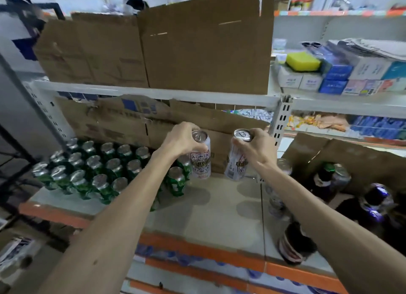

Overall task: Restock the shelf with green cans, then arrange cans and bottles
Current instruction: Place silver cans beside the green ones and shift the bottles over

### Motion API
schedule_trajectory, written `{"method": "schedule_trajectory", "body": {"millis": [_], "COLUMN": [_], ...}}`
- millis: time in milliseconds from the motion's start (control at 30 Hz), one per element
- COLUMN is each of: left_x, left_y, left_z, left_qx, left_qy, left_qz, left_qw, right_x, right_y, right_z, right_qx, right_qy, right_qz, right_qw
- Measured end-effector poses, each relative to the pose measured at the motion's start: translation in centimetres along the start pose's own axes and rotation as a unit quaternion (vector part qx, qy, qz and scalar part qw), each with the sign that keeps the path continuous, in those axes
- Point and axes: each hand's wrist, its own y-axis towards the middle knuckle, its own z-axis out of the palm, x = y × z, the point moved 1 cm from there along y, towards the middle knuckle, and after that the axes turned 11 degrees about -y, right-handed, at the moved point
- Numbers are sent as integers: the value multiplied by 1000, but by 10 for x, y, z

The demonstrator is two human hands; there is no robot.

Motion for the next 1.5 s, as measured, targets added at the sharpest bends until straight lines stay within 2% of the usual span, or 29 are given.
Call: {"method": "schedule_trajectory", "body": {"millis": [167, 400, 600, 933, 1200, 1333, 1500], "left_x": [24, 49, 76, 99, 106, 112, 112], "left_y": [36, 70, 89, 107, 109, 104, 99], "left_z": [17, 42, 68, 92, 98, 96, 95], "left_qx": [68, 116, 148, 142, 156, 146, 96], "left_qy": [-21, -32, -39, -49, -53, -78, -92], "left_qz": [25, 46, 43, 37, 28, 25, 38], "left_qw": [997, 992, 987, 988, 986, 986, 990], "right_x": [-10, -27, -40, -59, -64, -68, -70], "right_y": [-1, 2, 8, 20, 21, 26, 38], "right_z": [26, 50, 71, 121, 127, 124, 120], "right_qx": [-24, -36, -21, -9, -11, 26, 90], "right_qy": [-9, -34, -30, -28, -25, -38, -86], "right_qz": [43, 123, 132, 124, 97, 91, 57], "right_qw": [999, 991, 991, 992, 995, 995, 991]}}
